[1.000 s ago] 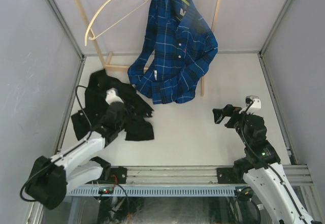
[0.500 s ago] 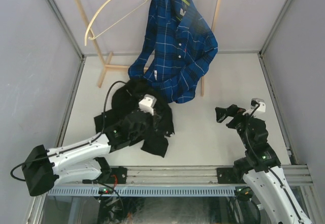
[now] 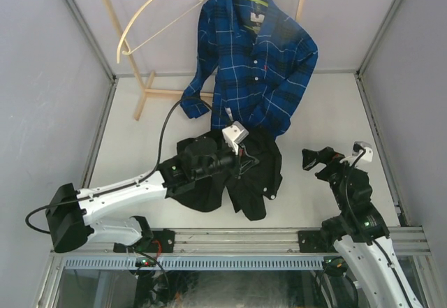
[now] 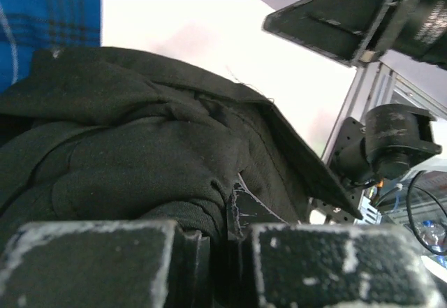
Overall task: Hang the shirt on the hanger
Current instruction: Adjust the shirt at the center of the board.
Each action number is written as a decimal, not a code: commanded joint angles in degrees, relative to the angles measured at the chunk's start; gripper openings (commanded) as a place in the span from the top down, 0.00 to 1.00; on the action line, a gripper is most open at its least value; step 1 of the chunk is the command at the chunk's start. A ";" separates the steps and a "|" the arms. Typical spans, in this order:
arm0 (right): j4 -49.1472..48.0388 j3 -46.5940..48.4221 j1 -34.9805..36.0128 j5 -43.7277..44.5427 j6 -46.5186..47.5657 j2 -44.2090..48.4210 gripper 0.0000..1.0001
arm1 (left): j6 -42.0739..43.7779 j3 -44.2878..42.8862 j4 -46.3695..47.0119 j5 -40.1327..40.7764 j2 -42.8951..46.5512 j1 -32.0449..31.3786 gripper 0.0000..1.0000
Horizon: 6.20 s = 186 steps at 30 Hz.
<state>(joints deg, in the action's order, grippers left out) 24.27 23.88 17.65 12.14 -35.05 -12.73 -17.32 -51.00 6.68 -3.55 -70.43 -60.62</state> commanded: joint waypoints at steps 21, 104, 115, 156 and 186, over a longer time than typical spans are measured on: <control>-9.76 -3.00 0.62 -9.72 0.52 -10.03 0.04 | -14.81 25.50 -19.53 28.00 32.58 24.77 0.03; -12.23 -5.26 3.16 -8.53 -1.25 -12.22 0.04 | -1.46 -4.26 -42.31 47.27 -8.11 4.72 0.68; -13.24 -5.10 2.98 -8.25 -1.27 -12.58 0.03 | 4.86 -13.92 -50.74 58.55 -6.31 4.72 1.00; -38.24 11.41 20.80 -36.33 34.89 -43.90 0.25 | 26.69 -15.02 -27.00 15.06 15.35 5.51 1.00; -38.39 15.44 21.81 -25.51 28.43 -50.52 1.00 | 25.39 -14.09 -27.13 19.98 18.12 9.59 1.00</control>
<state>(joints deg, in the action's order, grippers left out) -14.90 37.23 37.60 -23.11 -4.16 -68.97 9.52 -65.36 -23.20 14.22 -52.53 -51.64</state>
